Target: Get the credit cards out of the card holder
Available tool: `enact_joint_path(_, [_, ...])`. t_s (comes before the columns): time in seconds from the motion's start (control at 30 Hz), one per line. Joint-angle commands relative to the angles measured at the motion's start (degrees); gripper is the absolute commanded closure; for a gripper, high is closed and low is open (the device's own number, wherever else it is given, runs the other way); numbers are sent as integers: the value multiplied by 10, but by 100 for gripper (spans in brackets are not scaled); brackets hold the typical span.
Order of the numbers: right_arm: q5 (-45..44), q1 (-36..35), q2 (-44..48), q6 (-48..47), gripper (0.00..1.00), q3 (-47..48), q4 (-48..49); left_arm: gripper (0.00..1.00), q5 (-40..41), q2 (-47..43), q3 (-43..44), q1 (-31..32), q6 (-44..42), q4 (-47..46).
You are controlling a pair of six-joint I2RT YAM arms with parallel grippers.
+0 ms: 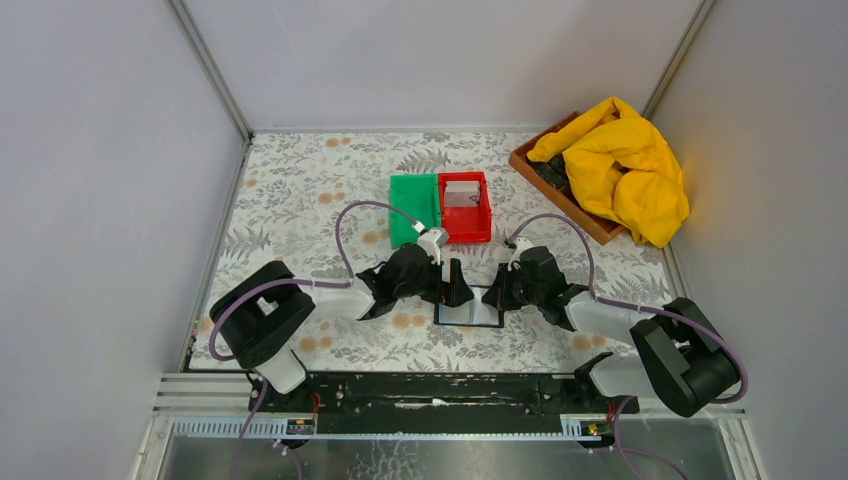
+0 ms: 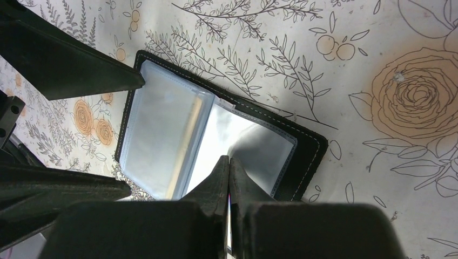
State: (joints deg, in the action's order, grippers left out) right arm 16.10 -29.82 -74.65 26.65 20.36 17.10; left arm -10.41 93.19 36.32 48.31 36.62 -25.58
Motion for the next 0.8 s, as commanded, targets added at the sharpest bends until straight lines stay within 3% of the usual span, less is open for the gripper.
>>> enact_joint_path(0.0, [6, 2, -5, 1, 100, 17, 15, 7, 12, 17, 9, -5, 3, 47])
enact_joint_path(0.77, [2, 3, -8, 0, 100, 18, 15, 6, -30, -22, -24, 3, 52, 28])
